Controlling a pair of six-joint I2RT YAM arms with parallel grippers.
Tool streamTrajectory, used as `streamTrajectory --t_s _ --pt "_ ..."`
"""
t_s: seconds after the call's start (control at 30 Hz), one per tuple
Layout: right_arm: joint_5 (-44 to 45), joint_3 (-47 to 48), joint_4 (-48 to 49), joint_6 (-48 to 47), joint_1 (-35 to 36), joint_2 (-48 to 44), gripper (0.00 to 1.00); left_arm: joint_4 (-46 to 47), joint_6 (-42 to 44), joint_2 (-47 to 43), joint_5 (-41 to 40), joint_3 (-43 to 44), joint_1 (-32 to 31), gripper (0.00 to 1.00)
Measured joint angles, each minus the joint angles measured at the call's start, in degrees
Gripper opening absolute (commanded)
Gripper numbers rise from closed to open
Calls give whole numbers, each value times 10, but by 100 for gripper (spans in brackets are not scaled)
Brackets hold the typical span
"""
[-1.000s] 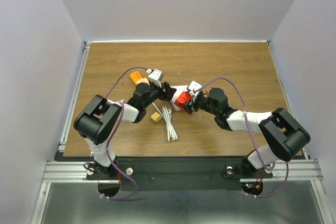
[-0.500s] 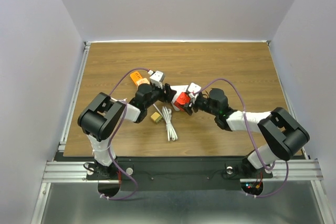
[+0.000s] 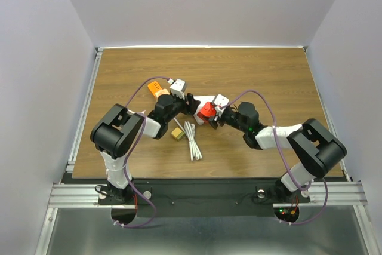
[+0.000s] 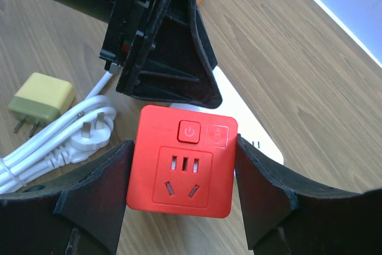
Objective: Insert the plug
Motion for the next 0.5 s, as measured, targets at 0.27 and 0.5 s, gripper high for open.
streamTrajectory --t_s 0.27,0.5 --pt "3 -16 24 0 -3 -1 0 11 -3 8 1 3 5 68" --pt "-16 -16 33 5 -4 -2 0 18 -5 12 8 4 8 68"
